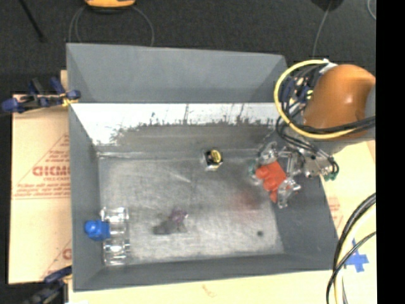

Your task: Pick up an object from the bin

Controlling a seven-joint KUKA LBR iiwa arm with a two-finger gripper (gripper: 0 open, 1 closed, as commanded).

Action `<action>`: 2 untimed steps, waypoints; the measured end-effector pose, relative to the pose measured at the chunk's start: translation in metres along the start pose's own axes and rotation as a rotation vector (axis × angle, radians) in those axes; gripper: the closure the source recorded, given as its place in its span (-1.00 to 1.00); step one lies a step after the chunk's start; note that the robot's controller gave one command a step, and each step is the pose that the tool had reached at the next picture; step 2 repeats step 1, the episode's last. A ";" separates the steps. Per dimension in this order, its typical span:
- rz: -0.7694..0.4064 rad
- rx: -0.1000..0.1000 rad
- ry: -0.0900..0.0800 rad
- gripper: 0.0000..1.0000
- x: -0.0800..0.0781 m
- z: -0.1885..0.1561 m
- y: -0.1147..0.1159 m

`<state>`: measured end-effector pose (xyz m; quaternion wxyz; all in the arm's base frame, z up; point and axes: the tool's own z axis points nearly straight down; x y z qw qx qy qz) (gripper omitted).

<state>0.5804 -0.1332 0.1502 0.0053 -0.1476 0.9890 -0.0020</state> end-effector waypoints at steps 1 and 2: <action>-0.032 0.002 -0.002 1.00 -0.010 -0.100 -0.005; -0.032 0.002 -0.002 1.00 -0.010 -0.100 -0.005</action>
Offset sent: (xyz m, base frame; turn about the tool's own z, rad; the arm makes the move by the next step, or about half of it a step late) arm 0.0068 -0.0005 0.0945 -0.0342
